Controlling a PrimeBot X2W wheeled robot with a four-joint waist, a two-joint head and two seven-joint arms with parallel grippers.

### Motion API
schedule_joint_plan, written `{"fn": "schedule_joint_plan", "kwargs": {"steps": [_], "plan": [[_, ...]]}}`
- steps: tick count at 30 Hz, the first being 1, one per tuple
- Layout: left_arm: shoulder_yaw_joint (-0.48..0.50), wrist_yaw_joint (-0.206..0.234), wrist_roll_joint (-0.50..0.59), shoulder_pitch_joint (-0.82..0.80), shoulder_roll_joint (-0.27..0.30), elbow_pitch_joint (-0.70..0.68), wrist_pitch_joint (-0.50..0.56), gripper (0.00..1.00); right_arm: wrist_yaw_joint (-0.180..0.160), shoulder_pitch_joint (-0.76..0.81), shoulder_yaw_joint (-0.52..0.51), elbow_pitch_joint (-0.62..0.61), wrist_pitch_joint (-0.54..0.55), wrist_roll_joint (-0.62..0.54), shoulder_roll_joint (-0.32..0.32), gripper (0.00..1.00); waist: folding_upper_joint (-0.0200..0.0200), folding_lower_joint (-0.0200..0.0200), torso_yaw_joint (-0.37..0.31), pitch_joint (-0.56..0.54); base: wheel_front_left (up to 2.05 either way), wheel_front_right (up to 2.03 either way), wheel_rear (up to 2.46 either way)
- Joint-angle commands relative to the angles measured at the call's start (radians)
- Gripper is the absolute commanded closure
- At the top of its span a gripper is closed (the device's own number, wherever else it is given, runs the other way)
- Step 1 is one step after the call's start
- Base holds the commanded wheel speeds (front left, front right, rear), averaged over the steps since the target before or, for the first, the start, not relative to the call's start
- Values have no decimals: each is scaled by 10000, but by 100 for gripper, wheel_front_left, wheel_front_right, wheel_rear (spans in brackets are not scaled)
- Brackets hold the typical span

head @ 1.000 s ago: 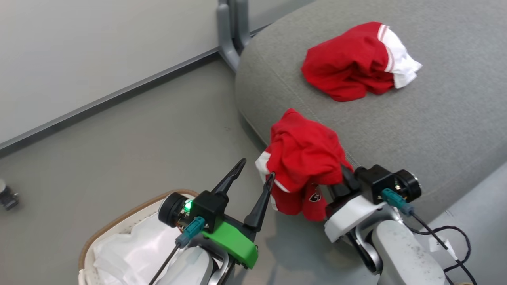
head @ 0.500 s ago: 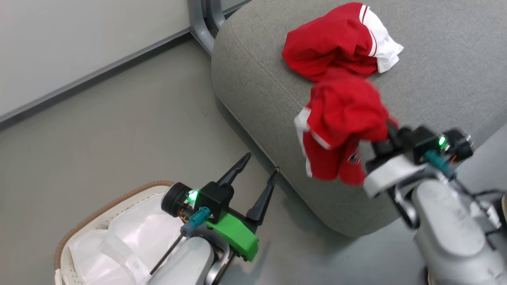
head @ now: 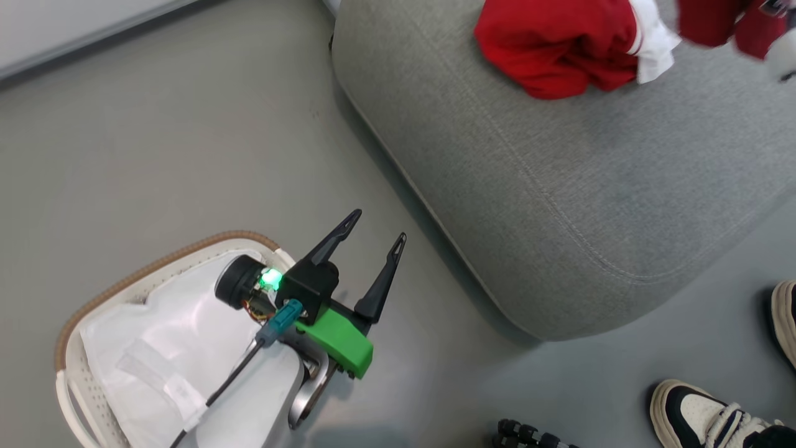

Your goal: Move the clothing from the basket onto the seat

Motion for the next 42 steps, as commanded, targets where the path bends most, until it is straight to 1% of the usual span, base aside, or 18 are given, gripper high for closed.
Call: {"fn": "schedule_joint_plan", "kwargs": {"steps": [1,6,8,10,14,17,19,21,22,23,24,30,35,42], "plan": [[1,-26,124,-282,138,-43,-3,0,-14,-341,-194,224,-47,-56,-73,100,-1,-1,544,885,0,0,0],[-60,-26,196,-756,286,-36,-3,0,-14,-1109,-742,1016,-46,-496,-260,100,-1,-1,947,1676,0,0,0],[-97,-26,244,-964,326,-71,-3,0,-14,-1272,-1074,1361,-47,-614,-197,100,-1,-1,1123,1988,0,0,0],[-77,-26,238,-1075,344,-140,-5,0,-14,-1343,-1520,1619,-46,-498,24,100,-1,-1,1239,2226,0,0,0],[14,-26,314,-1262,487,-158,-3,0,-14,-924,-1883,2061,-47,-801,378,100,-1,-1,1494,2614,0,0,0],[11,-26,356,-1312,525,-141,-3,0,-14,-609,-2228,2335,-47,-880,620,100,-1,-1,1628,2721,0,0,0],[51,-26,338,-1322,520,-133,-3,0,-14,-364,-2636,2401,-47,-757,901,100,-1,-1,1705,2739,0,0,0],[137,-26,282,-1305,485,-195,-5,0,-14,-16,-2767,2418,-46,-798,1162,100,-1,-1,1757,2736,0,0,0],[156,-26,260,-1280,476,-222,-5,0,-14,171,-2853,2394,-46,-830,1248,83,-1,-1,1770,2725,0,0,0],[168,-26,242,-1256,475,-226,-3,0,-14,320,-2912,2380,-46,-856,1297,59,-1,-1,1776,2710,0,0,0],[175,-26,237,-1215,484,-223,-3,0,-14,500,-2949,2371,-46,-875,1391,0,-1,-1,1772,2673,0,0,0],[218,-26,123,-954,438,-157,-5,0,-14,1494,-3346,1883,-46,-685,1755,0,-1,-1,1737,2262,0,0,0],[346,-26,21,-675,288,-88,-3,0,-14,2491,-3773,1498,-46,-592,1790,0,-1,-1,1804,1609,0,0,0],[721,-26,-80,-60,103,80,-5,0,-14,3779,-4260,1476,-46,-692,1881,0,-1,-1,1949,691,0,0,0]]}}
